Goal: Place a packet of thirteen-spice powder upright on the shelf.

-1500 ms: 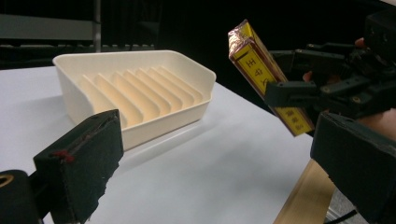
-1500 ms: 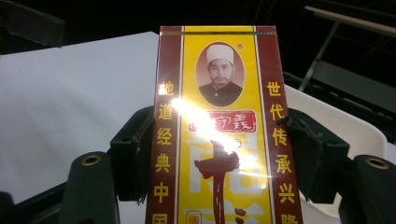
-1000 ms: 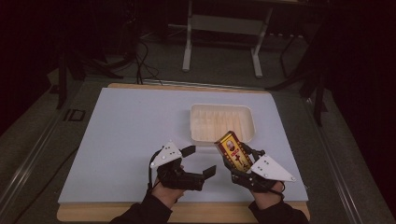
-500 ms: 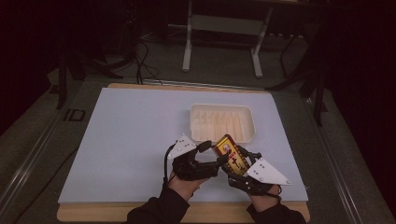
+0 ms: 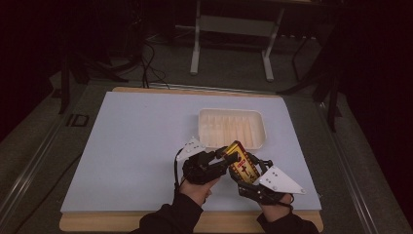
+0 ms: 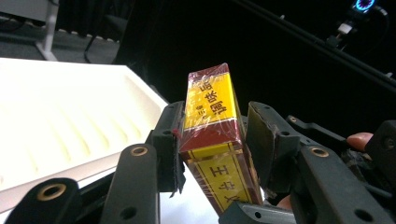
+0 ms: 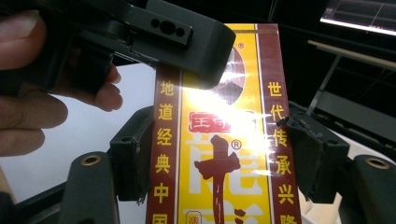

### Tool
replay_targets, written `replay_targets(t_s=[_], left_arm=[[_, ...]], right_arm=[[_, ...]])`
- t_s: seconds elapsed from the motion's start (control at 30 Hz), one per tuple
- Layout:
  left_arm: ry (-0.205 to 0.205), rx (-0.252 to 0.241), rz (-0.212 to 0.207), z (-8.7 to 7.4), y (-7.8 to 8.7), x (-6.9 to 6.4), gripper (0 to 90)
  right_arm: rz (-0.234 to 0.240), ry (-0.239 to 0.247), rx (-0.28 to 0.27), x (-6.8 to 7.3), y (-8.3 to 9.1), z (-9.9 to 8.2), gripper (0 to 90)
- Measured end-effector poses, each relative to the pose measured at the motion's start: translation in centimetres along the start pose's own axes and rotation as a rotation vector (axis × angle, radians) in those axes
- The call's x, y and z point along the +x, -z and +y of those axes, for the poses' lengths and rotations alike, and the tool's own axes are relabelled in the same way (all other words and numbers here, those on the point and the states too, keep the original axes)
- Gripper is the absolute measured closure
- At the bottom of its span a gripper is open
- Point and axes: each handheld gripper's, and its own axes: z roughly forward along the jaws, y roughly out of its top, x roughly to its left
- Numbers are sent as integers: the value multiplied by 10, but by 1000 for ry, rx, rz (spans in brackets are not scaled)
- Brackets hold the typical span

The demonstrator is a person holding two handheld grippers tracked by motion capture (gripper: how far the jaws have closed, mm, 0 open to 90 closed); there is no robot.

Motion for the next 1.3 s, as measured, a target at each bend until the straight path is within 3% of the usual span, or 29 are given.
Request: replay_targets(t_s=[0.07,0.1,0.13,0.23,0.27,0.3,0.47,0.57,0.77,1.07,1.3], left_arm=[[23,2,-13,0,0,1,645],[65,5,-32,2,0,3,645],[67,5,-34,2,0,3,674],[7,-3,-24,2,1,-2,685],[7,-3,-24,2,1,-2,687],[-27,-5,-21,4,2,-7,687],[-60,4,-11,7,1,-11,691],[-102,5,-2,9,0,-16,692],[-124,5,7,14,-1,-21,692],[-169,1,17,21,0,-27,692],[-201,-39,37,34,5,-24,692]], right_arm=[[2,-9,4,0,0,-1,320],[7,-17,7,-1,-1,-2,320],[16,-30,17,-2,-2,-3,320],[10,-28,18,-1,-3,-3,319],[10,-28,18,-1,-3,-3,319],[7,-25,12,-1,-2,-3,319],[-2,-24,0,-1,0,-1,316],[5,-35,-11,-3,1,-2,312],[8,-38,-32,-6,3,0,300],[69,-63,17,-11,-1,-5,198],[86,-76,49,-23,1,-11,130]])
